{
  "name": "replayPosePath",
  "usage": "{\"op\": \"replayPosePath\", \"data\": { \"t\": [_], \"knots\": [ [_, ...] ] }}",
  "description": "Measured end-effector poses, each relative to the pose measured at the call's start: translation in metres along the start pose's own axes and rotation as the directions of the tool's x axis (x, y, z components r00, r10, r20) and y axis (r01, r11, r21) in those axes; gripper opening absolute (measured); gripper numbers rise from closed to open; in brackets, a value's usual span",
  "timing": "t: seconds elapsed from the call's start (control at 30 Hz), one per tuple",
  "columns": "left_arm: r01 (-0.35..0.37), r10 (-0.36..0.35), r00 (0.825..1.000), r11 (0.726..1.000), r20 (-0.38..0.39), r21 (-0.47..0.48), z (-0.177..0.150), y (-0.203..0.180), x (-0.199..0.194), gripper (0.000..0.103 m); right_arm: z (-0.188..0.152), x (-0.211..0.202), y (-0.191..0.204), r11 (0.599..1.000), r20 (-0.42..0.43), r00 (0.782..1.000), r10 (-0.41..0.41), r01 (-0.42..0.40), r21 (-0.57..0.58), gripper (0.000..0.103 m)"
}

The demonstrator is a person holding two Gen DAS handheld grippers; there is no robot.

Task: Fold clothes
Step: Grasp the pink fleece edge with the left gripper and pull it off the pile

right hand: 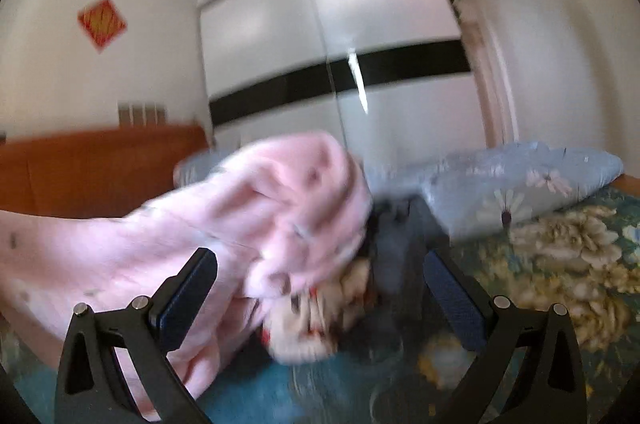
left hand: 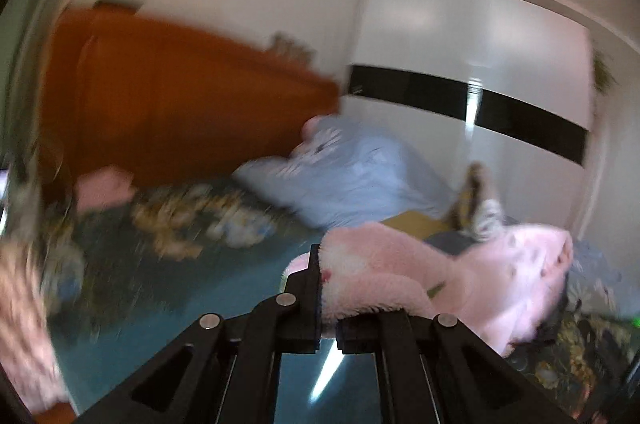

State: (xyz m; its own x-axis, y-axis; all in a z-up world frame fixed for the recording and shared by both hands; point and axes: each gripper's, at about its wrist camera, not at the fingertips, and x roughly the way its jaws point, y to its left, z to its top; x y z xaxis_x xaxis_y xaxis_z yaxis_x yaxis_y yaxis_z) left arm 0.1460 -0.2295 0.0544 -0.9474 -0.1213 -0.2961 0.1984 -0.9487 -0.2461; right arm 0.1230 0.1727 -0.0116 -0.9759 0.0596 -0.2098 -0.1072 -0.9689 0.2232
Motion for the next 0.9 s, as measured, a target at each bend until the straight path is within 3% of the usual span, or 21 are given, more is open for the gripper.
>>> {"op": "replayPosePath", "data": {
  "t": [0.17,0.33,0.5,0.67,0.77,0.9],
  "knots": [
    [-0.108,0.093,0.991,0.982,-0.101,-0.153,-0.037,0.071,0.012,0.004,-0.03,0.006,0.001,0.999,-0.208,0.977,0.038,-0.039,-0.003,0.103],
    [-0.173,0.155,0.984,0.955,-0.093,-0.242,-0.049,0.129,0.01,0.004,-0.054,0.0,0.01,0.995,-0.278,0.96,-0.024,-0.005,-0.1,0.103],
    [-0.238,0.225,0.971,0.934,-0.079,-0.268,-0.057,0.17,0.032,0.004,-0.077,-0.006,0.001,0.992,-0.372,0.924,-0.092,0.053,-0.114,0.103],
    [-0.227,0.189,0.97,0.929,-0.15,-0.294,-0.091,0.197,0.069,0.005,-0.097,-0.014,0.002,0.991,-0.432,0.893,-0.129,0.097,-0.097,0.103],
    [-0.219,0.166,0.967,0.929,-0.192,-0.297,-0.111,0.205,0.077,0.005,-0.099,-0.012,0.015,0.985,-0.453,0.878,-0.152,0.095,-0.146,0.103],
    [-0.154,0.088,0.976,0.923,-0.197,-0.351,-0.115,0.205,0.076,0.006,-0.094,0.0,0.052,0.959,-0.421,0.888,-0.184,0.068,-0.276,0.103]
  ]
}}
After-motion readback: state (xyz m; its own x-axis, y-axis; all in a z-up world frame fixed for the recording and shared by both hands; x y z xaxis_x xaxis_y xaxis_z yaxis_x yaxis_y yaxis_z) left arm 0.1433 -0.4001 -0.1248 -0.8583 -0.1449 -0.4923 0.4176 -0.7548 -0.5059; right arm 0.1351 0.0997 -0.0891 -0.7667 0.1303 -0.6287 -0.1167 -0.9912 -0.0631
